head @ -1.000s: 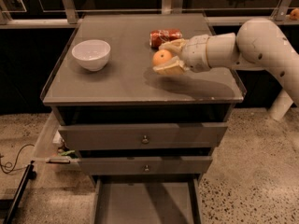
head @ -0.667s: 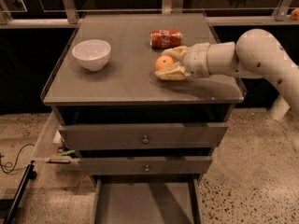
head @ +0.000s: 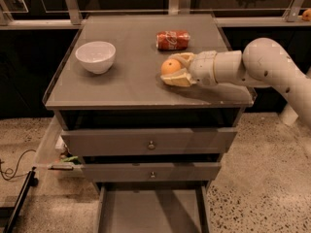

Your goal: Pick orange from bottom drawer and place on counter

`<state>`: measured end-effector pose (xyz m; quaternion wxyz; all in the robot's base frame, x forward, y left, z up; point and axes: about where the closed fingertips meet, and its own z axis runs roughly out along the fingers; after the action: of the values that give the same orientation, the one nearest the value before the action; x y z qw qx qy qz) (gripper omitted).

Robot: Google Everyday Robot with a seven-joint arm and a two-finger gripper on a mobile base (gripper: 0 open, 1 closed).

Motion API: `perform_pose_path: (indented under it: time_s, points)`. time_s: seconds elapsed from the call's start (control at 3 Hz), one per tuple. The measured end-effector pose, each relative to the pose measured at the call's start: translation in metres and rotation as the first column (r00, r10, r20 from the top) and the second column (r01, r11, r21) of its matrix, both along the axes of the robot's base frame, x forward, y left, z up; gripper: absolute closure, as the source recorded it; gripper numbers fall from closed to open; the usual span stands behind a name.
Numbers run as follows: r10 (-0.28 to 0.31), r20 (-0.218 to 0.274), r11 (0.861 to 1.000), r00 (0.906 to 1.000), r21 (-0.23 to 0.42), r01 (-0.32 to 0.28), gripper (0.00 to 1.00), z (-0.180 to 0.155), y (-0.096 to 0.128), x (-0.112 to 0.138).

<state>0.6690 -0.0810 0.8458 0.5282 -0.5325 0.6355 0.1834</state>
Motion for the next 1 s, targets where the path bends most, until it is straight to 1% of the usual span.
perform_pose_path:
  time_s: [1.0]
  points:
    - [0.0,0.0,1.0,1.0,0.0,0.0,0.11,0.0,0.0001,0.0]
